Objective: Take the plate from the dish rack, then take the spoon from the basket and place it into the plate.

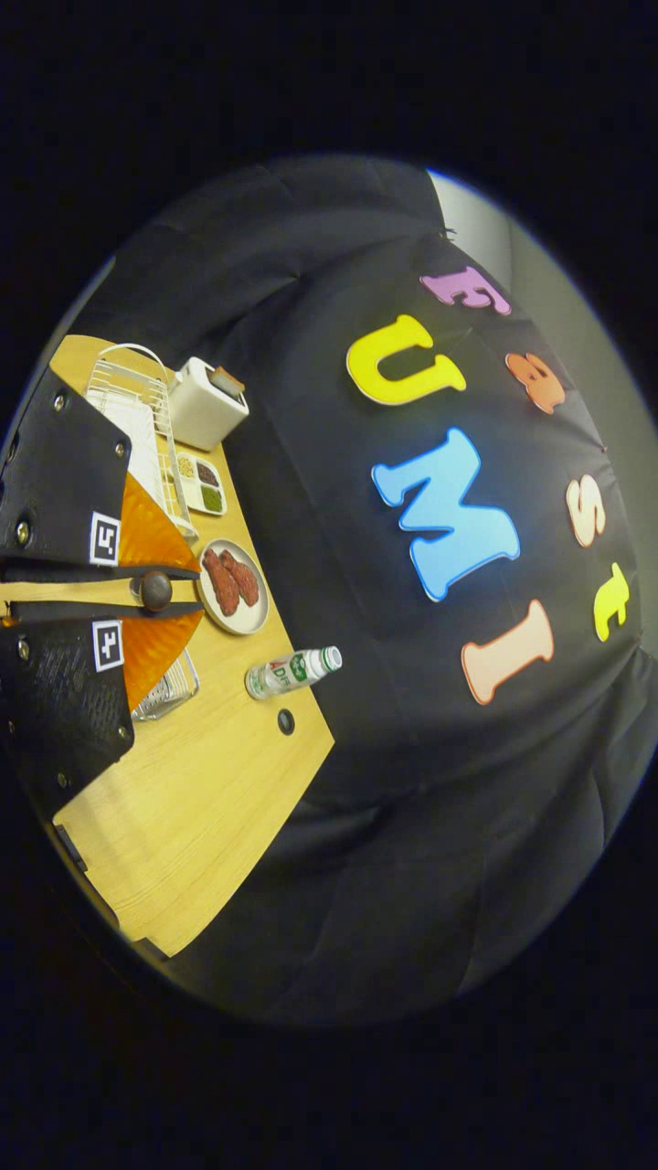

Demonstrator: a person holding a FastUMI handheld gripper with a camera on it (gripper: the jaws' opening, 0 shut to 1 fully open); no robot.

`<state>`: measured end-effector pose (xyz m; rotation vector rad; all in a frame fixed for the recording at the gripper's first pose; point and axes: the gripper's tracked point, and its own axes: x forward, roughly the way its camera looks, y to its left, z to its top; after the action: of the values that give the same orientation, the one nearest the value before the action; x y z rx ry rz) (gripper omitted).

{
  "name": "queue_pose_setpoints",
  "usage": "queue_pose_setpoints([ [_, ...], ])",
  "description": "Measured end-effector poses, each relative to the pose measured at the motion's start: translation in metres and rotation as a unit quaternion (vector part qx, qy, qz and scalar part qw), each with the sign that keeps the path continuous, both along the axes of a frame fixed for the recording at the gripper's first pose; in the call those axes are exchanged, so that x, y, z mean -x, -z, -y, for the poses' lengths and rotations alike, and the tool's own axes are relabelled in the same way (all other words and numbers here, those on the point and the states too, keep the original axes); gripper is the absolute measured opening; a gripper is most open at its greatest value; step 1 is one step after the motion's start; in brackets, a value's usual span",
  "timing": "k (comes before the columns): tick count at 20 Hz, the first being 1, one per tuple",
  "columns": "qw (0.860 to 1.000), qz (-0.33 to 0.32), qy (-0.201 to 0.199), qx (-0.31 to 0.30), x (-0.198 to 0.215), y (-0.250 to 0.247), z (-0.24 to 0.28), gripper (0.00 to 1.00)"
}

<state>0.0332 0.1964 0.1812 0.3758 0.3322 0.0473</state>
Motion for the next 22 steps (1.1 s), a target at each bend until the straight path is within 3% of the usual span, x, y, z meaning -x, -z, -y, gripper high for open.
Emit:
queue_pose_setpoints([
  [7, 0.991, -0.027, -0.129, 0.017, 0.038, 0.017, -0.119, 0.07],
  [13, 0.968, -0.081, -0.232, 0.057, 0.078, 0.08, -0.208, 0.08],
  [18, 0.948, -0.116, -0.284, 0.084, 0.102, 0.123, -0.256, 0.08],
  [22, 0.941, -0.125, -0.301, 0.09, 0.107, 0.138, -0.279, 0.08],
])
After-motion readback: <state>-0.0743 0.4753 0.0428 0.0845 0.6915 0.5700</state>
